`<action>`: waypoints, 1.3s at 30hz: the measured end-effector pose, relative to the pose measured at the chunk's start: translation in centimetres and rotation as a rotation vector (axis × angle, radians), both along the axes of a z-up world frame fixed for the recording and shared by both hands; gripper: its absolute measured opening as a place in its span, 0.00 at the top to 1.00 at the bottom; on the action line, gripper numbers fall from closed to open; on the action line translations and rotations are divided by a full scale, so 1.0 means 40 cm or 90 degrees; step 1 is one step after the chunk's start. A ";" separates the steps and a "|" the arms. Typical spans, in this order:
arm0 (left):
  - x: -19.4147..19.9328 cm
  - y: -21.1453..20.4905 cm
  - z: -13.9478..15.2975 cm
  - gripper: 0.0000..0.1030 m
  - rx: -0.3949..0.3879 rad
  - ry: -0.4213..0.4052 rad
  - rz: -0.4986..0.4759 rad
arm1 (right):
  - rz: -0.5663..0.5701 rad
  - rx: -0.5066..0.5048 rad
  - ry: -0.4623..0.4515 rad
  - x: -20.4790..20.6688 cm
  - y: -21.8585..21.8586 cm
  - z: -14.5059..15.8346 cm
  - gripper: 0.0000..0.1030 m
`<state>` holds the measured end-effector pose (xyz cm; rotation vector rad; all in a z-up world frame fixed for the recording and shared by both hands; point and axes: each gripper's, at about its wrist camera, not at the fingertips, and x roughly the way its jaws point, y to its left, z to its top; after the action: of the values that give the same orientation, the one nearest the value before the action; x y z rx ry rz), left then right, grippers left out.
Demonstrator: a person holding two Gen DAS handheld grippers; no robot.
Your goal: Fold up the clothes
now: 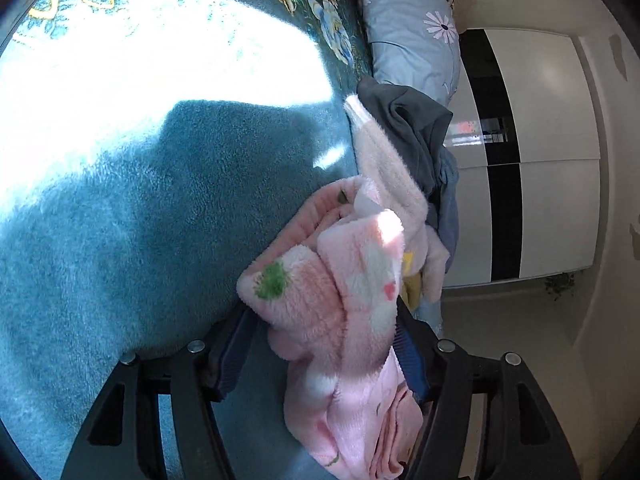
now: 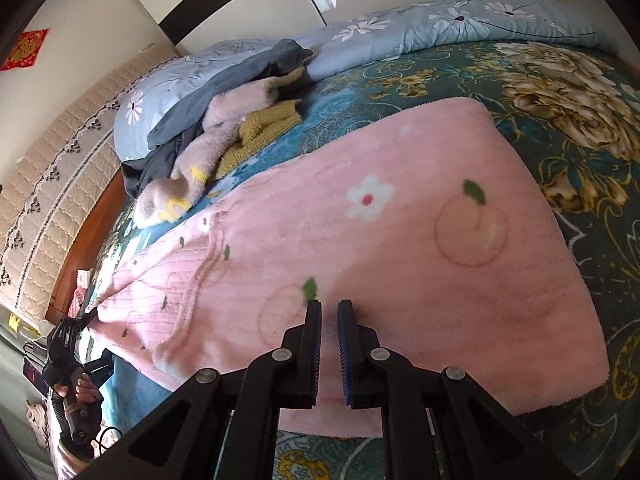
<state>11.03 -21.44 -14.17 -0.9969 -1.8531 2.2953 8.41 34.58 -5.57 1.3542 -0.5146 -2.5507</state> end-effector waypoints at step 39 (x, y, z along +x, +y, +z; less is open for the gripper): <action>-0.161 1.112 0.468 0.72 -0.549 0.235 -0.521 | -0.115 -0.087 0.024 0.089 0.262 0.055 0.89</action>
<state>4.58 23.03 4.57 -0.9887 -0.1636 2.3991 11.97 45.05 -3.38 1.2621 -0.8221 -2.6203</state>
